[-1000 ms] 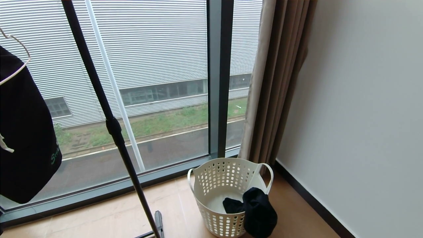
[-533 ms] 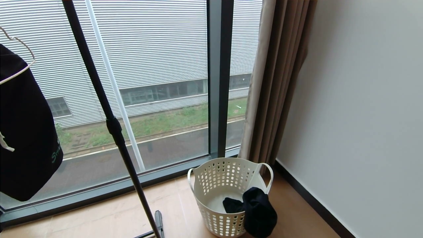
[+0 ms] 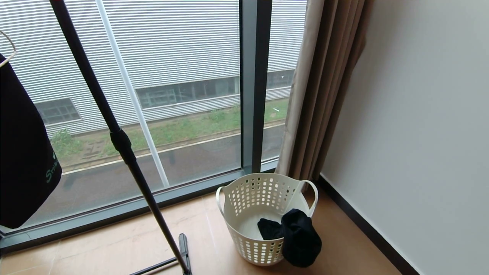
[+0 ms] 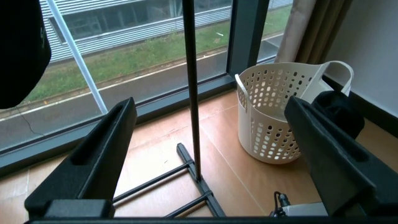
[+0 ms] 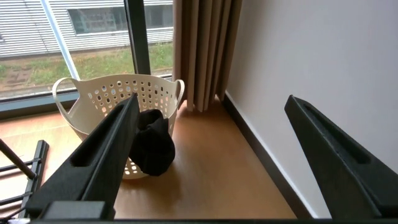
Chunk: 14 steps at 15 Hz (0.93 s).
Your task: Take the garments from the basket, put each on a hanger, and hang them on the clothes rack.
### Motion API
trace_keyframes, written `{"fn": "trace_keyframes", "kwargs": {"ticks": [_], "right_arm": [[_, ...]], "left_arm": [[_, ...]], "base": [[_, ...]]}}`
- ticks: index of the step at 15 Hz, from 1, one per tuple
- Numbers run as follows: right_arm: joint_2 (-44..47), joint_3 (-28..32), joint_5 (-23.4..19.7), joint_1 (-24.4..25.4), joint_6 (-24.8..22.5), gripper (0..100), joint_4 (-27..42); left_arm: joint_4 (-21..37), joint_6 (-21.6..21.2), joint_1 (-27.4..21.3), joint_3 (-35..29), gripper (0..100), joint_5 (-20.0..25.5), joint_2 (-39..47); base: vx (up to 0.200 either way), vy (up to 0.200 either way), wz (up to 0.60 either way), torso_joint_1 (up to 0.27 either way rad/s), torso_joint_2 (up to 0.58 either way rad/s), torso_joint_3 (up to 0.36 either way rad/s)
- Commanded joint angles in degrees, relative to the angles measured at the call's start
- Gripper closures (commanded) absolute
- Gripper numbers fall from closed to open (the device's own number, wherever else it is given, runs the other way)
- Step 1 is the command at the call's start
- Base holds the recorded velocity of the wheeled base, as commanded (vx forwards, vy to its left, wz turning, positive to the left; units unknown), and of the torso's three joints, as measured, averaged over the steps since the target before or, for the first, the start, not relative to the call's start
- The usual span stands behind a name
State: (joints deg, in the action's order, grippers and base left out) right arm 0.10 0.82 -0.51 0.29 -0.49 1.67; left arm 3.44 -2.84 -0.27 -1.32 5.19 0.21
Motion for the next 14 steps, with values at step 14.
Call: {"fn": "trace_keyframes", "kwargs": {"ticks": [14], "right_arm": [[-0.01, 0.06, -0.02, 0.06, 0.05, 0, 0.0]], "left_arm": [[0.08, 0.03, 0.09, -0.09, 0, -0.1, 0.58]], "base": [[0.0, 0.0, 0.0, 0.001, 0.0, -0.196]]}}
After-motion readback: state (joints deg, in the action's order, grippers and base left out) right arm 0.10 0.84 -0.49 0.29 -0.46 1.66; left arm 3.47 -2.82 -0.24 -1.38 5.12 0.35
